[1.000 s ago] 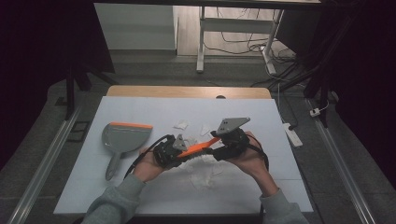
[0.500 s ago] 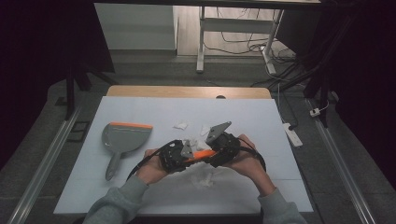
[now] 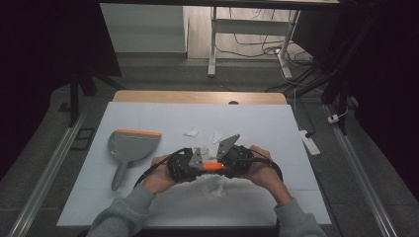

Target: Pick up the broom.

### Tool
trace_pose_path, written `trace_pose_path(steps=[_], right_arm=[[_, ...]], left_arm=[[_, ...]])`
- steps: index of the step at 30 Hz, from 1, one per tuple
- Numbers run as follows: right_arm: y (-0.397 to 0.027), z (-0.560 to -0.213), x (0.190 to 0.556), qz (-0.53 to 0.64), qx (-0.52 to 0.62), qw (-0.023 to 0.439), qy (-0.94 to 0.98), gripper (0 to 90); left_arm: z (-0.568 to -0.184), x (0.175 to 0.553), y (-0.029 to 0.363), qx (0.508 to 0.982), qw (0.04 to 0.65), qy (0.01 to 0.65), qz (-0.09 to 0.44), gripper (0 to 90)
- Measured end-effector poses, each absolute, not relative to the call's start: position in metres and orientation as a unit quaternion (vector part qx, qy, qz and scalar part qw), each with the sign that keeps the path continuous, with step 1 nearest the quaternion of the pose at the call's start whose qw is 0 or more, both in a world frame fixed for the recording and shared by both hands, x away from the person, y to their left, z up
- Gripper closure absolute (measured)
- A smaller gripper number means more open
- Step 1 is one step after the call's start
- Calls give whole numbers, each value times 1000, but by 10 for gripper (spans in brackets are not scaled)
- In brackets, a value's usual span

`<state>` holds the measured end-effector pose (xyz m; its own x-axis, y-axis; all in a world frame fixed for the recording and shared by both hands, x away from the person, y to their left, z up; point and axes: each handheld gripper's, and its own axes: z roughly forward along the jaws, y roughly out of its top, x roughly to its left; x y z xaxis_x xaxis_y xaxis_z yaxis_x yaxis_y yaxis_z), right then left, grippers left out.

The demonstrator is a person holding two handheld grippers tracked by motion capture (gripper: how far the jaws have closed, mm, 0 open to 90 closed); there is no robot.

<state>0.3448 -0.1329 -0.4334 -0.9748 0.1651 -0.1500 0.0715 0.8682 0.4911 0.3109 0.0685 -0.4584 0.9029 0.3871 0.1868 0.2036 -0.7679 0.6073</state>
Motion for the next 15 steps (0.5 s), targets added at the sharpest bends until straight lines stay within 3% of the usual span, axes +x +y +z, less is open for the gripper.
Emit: trace_pose_path(steps=[4, 8, 15], right_arm=[[-137, -429, 346, 269, 72, 91, 956, 677], [-138, -427, 347, 282, 86, 102, 950, 680], [-149, -421, 353, 313, 116, 115, 935, 701]], left_arm=[[-454, 310, 76, 916, 321, 176, 165, 550], [-449, 304, 85, 899, 330, 209, 200, 340], [-442, 292, 124, 859, 368, 283, 215, 287]])
